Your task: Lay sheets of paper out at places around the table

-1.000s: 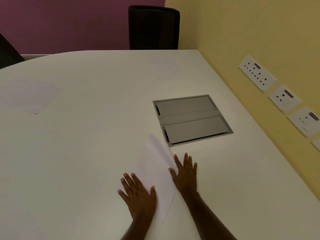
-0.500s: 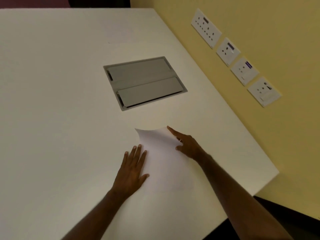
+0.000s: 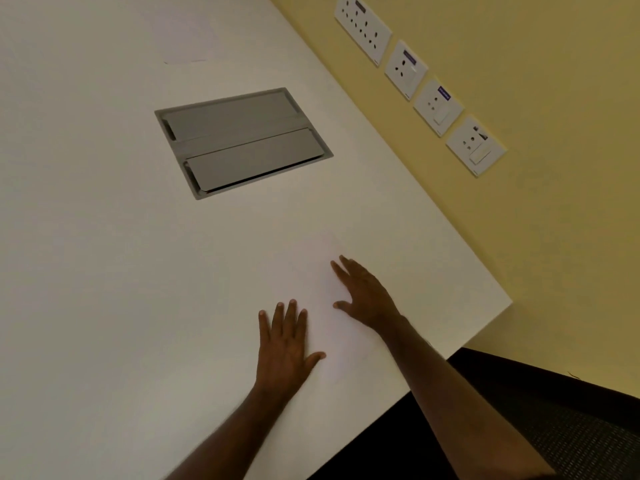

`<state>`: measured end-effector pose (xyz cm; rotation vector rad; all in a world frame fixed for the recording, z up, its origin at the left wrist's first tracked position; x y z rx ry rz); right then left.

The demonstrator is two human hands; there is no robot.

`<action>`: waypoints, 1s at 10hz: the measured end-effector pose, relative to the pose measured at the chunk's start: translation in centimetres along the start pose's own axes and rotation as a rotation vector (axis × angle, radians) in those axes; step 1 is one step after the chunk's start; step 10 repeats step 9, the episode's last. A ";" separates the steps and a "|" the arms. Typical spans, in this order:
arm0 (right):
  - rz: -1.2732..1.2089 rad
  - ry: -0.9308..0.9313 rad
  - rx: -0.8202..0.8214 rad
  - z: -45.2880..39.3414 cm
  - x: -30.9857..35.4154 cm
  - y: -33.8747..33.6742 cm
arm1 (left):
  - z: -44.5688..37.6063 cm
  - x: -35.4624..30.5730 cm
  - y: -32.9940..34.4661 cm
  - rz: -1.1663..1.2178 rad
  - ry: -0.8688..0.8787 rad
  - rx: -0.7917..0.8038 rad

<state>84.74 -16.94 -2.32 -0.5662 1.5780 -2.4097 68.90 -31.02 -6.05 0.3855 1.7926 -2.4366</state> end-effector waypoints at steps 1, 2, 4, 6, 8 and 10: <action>0.007 -0.030 0.068 0.8 -0.9 1.1 | 0.0 -1.0 0.1 0.008 0.028 -0.028; -0.021 -0.030 0.083 1.4 -1.7 1.2 | -0.1 -0.8 0.1 0.045 0.062 -0.113; -0.041 0.014 0.058 2.8 -2.5 1.7 | -0.9 1.2 0.8 0.003 0.017 -0.065; -0.058 0.037 0.045 3.5 -2.4 1.7 | -1.0 1.5 0.9 -0.054 0.032 -0.030; -0.101 0.047 0.041 4.0 -2.6 0.4 | -0.7 1.7 -0.5 0.053 0.074 -0.142; -0.095 0.093 -0.069 4.9 -2.9 -1.9 | -0.4 2.4 -2.8 0.061 0.066 -0.243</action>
Point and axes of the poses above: each hand's wrist, its own z-axis away from the middle knuckle, its own y-axis out of the palm, x = y × z, the point moved 4 cm from there along -z, towards the middle knuckle, and after that the axes turned 3 degrees about y, right-handed, at the moved point
